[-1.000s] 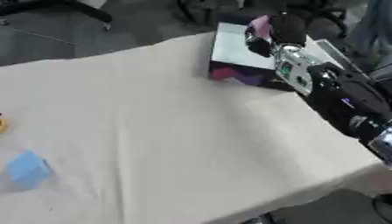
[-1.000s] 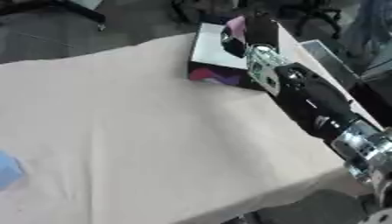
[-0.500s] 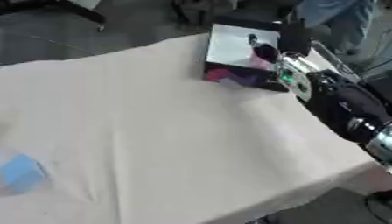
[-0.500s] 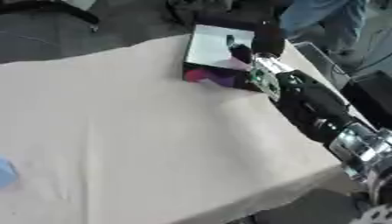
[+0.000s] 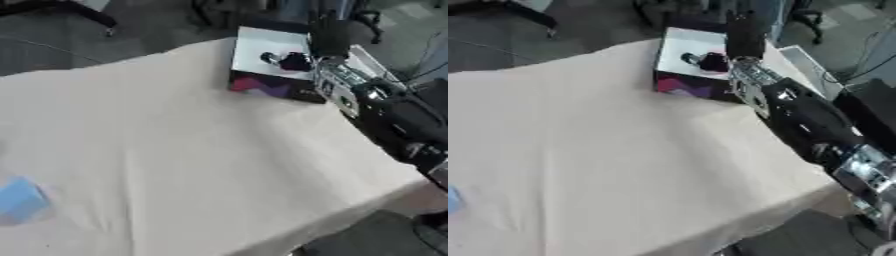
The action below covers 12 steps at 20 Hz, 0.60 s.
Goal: Pick up the objects with one hand, pass them to the other hand, and then place them into the box on the other side of the table.
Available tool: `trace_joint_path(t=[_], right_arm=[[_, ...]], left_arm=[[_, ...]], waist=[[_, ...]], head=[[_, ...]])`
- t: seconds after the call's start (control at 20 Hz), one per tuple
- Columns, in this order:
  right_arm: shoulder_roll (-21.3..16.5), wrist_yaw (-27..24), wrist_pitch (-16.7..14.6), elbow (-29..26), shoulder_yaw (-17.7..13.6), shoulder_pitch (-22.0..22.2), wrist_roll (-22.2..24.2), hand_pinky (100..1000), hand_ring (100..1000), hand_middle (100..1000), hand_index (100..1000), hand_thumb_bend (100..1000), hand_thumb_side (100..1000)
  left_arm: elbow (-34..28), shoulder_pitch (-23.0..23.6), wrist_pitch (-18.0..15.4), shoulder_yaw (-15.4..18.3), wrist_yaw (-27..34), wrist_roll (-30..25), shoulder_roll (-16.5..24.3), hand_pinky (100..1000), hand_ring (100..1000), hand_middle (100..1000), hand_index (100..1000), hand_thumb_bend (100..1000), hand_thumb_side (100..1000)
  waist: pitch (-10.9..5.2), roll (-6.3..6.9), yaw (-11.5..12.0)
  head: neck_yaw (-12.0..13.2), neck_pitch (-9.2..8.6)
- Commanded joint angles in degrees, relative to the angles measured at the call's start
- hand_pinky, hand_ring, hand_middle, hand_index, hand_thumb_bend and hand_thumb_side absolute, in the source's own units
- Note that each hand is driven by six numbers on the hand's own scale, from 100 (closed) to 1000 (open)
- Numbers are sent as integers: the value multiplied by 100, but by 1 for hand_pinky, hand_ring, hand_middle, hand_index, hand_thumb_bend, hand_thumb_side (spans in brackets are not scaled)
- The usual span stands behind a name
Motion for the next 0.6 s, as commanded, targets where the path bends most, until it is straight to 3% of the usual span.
trace_joint_path(t=[0.05, 0.15, 0.3, 0.45, 0.6], right_arm=[[8, 680, -525, -1539, 189, 43, 413, 703, 801, 1000, 889, 765, 1000], [171, 1062, -996, -1911, 366, -44, 586, 742, 793, 1000, 881, 710, 1000], [516, 1355, -1896, -2015, 727, -308, 398, 758, 789, 1000, 874, 681, 1000], [776, 1288, -2559, -2027, 1022, -492, 214, 745, 793, 1000, 867, 687, 1000], [903, 1079, -2995, -2029, 1226, -631, 166, 755, 791, 1000, 859, 676, 1000]], left_arm=[[207, 58, -471, 167, -263, -1, 555, 678, 667, 636, 813, 100, 722], [434, 99, -852, 131, -478, -1, 764, 677, 665, 632, 813, 100, 689], [829, 78, -1548, -4, -877, -1, 1051, 677, 664, 626, 814, 100, 624], [1199, -29, -2473, -244, -1464, -1, 1275, 681, 668, 624, 814, 100, 509], [1661, -190, -3464, -593, -2192, -1, 1405, 684, 672, 633, 825, 100, 437]], waist=[[-156, -1, -141], [-219, 4, -300], [-324, -9, -554], [-416, -40, -753], [-503, -71, -905]], head=[[862, 140], [1475, 161], [2293, 167], [2719, 168], [2928, 168]])
